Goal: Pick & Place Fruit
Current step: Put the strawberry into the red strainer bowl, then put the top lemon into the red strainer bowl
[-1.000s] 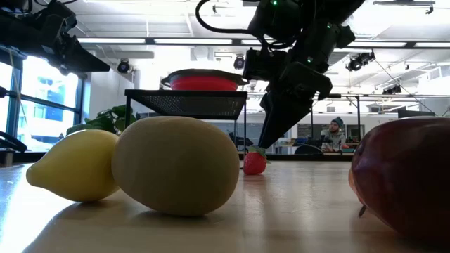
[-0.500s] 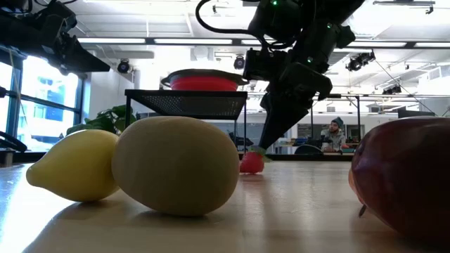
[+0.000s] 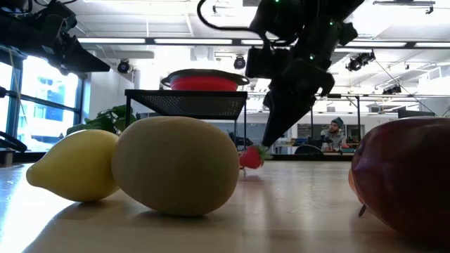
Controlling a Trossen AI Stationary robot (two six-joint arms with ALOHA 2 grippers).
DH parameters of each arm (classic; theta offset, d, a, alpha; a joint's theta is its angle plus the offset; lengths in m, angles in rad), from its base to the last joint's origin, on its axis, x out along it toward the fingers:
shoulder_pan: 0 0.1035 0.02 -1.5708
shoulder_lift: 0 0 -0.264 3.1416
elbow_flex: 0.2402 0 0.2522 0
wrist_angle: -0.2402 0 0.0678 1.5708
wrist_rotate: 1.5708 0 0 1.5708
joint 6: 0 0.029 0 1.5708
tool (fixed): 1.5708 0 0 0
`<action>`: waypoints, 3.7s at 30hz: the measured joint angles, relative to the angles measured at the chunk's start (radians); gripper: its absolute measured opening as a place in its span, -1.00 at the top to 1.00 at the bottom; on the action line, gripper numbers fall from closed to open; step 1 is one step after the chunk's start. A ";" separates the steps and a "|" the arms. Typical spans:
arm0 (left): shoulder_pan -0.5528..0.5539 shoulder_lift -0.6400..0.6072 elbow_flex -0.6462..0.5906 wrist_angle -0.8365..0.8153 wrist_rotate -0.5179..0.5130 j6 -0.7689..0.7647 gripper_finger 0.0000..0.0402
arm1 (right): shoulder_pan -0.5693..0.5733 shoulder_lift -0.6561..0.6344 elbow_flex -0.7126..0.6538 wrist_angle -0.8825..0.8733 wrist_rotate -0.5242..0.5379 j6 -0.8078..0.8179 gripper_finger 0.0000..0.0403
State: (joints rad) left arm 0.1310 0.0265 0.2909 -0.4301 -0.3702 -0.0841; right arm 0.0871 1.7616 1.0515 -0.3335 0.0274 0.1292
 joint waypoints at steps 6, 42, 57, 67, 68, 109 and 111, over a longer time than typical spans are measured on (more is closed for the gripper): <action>0.000 0.000 0.000 0.000 0.000 0.000 1.00 | 0.025 -0.050 0.000 -0.004 0.047 0.001 0.98; 0.000 0.000 0.000 -0.049 0.000 -0.058 1.00 | 0.038 -0.273 0.001 0.301 0.132 -0.165 0.98; 0.000 0.000 0.000 -0.048 0.000 -0.056 1.00 | -0.174 -0.272 0.105 0.375 0.126 -0.348 0.98; 0.000 0.000 0.000 -0.043 0.000 -0.056 1.00 | -0.283 -0.267 0.197 0.362 0.067 -0.373 0.98; 0.000 0.000 0.000 -0.043 0.000 -0.056 1.00 | -0.290 -0.263 0.207 0.362 0.066 -0.380 0.98; 0.000 0.000 0.000 -0.044 -0.007 -0.053 1.00 | -0.357 -0.100 0.496 -0.026 0.026 -0.336 0.98; 0.000 0.000 0.000 -0.044 -0.007 -0.052 1.00 | -0.315 -0.105 0.496 -0.100 0.026 -0.332 0.98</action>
State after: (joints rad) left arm 0.1307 0.0265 0.2913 -0.4740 -0.3775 -0.1364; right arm -0.2280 1.6566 1.5475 -0.4331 0.0538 -0.2025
